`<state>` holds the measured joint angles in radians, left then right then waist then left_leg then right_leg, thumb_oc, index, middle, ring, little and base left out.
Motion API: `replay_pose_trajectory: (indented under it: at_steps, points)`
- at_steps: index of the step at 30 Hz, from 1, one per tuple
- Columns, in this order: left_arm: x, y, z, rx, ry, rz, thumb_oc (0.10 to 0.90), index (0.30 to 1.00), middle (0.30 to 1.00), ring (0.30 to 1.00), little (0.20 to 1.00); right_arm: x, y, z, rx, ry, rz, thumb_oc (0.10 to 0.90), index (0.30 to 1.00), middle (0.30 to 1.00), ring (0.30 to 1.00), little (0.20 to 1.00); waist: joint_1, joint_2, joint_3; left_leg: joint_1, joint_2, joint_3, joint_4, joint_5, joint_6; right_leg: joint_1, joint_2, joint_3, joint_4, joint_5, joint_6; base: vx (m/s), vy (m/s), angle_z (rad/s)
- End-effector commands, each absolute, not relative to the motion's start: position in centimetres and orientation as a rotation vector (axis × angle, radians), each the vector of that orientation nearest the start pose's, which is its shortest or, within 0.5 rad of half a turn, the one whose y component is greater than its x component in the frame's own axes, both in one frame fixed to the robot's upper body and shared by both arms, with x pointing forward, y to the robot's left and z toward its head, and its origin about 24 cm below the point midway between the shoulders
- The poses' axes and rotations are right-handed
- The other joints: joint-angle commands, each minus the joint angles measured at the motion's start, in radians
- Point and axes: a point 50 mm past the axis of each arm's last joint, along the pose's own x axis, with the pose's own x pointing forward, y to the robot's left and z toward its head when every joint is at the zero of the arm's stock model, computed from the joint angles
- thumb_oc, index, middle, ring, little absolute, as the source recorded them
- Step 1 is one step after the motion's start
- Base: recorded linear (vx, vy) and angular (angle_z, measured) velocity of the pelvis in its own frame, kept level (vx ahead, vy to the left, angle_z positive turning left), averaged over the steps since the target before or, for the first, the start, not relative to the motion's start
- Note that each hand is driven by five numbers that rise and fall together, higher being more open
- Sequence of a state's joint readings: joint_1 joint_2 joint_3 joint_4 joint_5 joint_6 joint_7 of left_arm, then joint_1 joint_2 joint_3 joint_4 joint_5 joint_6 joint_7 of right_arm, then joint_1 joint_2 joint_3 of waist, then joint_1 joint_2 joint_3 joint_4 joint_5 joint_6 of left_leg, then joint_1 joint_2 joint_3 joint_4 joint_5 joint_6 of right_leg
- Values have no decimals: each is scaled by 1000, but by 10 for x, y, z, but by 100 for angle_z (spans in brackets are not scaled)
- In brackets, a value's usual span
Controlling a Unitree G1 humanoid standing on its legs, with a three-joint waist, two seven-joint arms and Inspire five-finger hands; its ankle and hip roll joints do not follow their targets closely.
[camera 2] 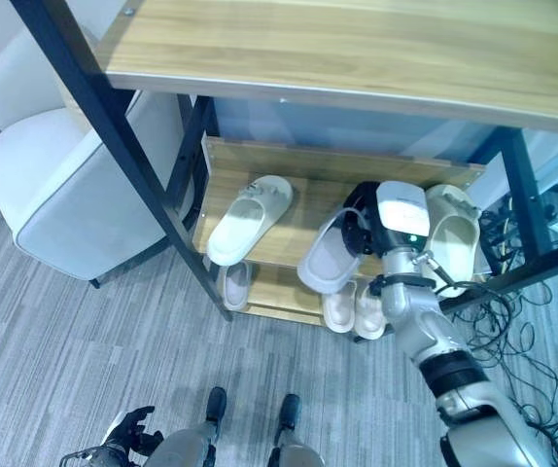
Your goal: Arrange the slippers neatly on the shoe rack.
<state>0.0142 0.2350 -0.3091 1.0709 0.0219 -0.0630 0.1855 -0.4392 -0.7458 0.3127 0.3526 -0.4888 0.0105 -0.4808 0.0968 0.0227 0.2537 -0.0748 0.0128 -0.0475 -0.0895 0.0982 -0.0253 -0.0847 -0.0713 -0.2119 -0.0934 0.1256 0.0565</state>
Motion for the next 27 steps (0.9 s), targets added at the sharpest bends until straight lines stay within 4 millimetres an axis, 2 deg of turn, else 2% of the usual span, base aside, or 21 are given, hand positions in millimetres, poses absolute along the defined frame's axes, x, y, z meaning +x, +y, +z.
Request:
replay_pose_trajectory:
  at_steps: [1,10,17,21,27]
  points:
    - [118,187,-156,492,1001,-117,800,900,900,900,900,318,-243,179,-1223,-563,-379,400,300,300,300,300,11,9,-53,14,0,1,2,-89,-19,48,6,20,6,-127,65,0,0,0]
    - [115,189,-157,491,1015,-112,800,900,900,900,900,282,-211,183,-1037,-714,-232,400,300,300,300,300,-11,8,-63,38,4,20,2,-98,-19,64,7,33,6,-128,66,-10,-3,-4]
    - [114,188,-157,479,1023,-93,800,900,900,900,900,258,-174,178,-924,-796,-27,400,300,300,300,300,-24,6,-62,49,13,41,2,-99,-21,69,9,43,6,-125,67,-33,-6,-8]
    - [113,188,-158,477,1026,-92,800,900,900,900,900,253,-168,175,-895,-791,29,400,300,300,300,300,-27,4,-64,55,14,44,2,-100,-22,73,11,45,6,-126,66,-14,-7,-4]
    - [109,188,-159,477,1041,-92,800,900,900,900,900,243,-154,159,-825,-734,178,400,300,300,300,300,-37,0,-72,67,17,50,2,-102,-24,82,12,47,6,-125,65,-7,0,-3]
